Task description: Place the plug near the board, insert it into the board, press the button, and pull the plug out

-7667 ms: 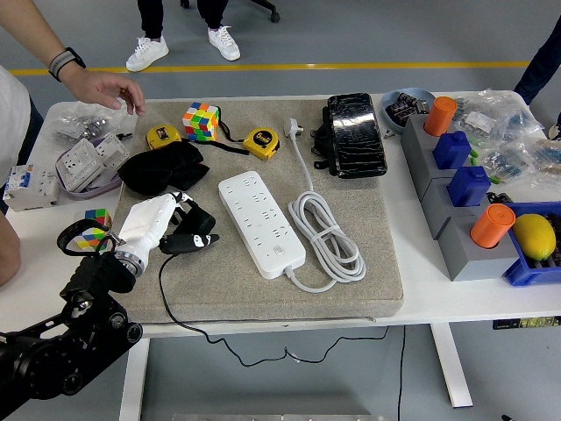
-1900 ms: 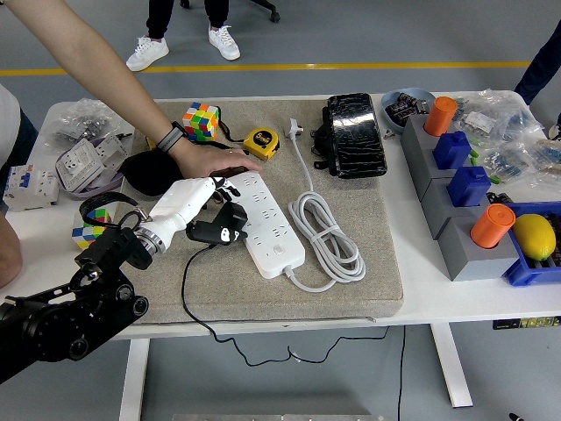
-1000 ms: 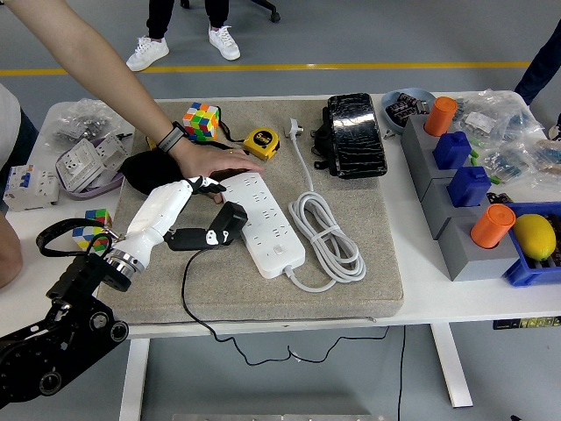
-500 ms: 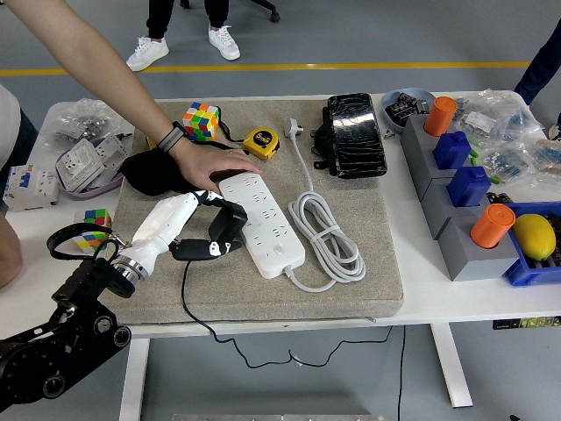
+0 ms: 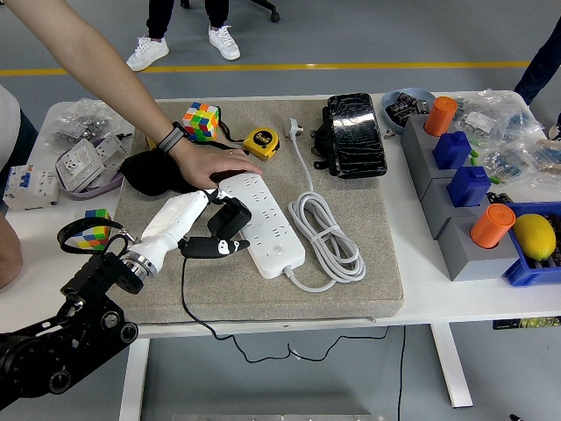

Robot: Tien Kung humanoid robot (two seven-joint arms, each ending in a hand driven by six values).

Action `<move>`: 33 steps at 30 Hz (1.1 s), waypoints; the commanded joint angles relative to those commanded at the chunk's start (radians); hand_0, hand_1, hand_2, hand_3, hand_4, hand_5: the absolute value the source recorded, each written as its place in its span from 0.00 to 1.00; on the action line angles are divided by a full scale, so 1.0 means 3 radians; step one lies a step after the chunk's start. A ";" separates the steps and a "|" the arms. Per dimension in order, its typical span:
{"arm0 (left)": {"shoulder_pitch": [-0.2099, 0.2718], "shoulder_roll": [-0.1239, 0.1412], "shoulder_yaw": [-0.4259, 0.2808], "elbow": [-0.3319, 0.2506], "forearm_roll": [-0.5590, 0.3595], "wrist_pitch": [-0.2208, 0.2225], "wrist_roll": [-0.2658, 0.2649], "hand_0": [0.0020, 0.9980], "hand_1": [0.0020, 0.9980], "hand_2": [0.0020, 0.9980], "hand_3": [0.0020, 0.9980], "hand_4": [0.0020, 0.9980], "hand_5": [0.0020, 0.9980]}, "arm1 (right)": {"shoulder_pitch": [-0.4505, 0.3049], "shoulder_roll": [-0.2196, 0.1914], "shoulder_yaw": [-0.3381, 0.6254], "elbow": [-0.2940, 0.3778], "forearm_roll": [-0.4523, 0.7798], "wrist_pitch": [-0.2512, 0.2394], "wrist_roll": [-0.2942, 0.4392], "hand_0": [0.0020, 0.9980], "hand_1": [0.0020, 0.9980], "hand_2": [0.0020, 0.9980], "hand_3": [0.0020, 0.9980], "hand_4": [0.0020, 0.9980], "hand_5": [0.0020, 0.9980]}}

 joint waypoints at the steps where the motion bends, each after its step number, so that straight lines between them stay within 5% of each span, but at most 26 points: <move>1: -0.0010 -0.0001 0.0005 -0.0005 0.0000 -0.0004 0.0003 0.69 0.73 0.72 0.65 0.95 0.40 | 0.0000 -0.0001 0.0001 0.0001 -0.0001 0.0000 0.0000 0.57 0.64 0.62 0.54 0.93 0.48; 12: -0.0069 -0.0018 0.0012 -0.0017 0.0004 -0.0049 0.0041 0.68 0.73 0.72 0.65 0.95 0.40 | 0.0000 -0.0001 0.0024 0.0019 -0.0028 -0.0002 0.0002 0.57 0.64 0.62 0.54 0.93 0.48; 33: 0.0150 0.0076 -0.0092 -0.0133 0.0197 0.0029 0.0190 0.66 0.73 0.71 0.65 0.95 0.41 | 0.0000 -0.0005 0.0039 0.0020 -0.0034 -0.0006 0.0020 0.57 0.64 0.62 0.54 0.93 0.48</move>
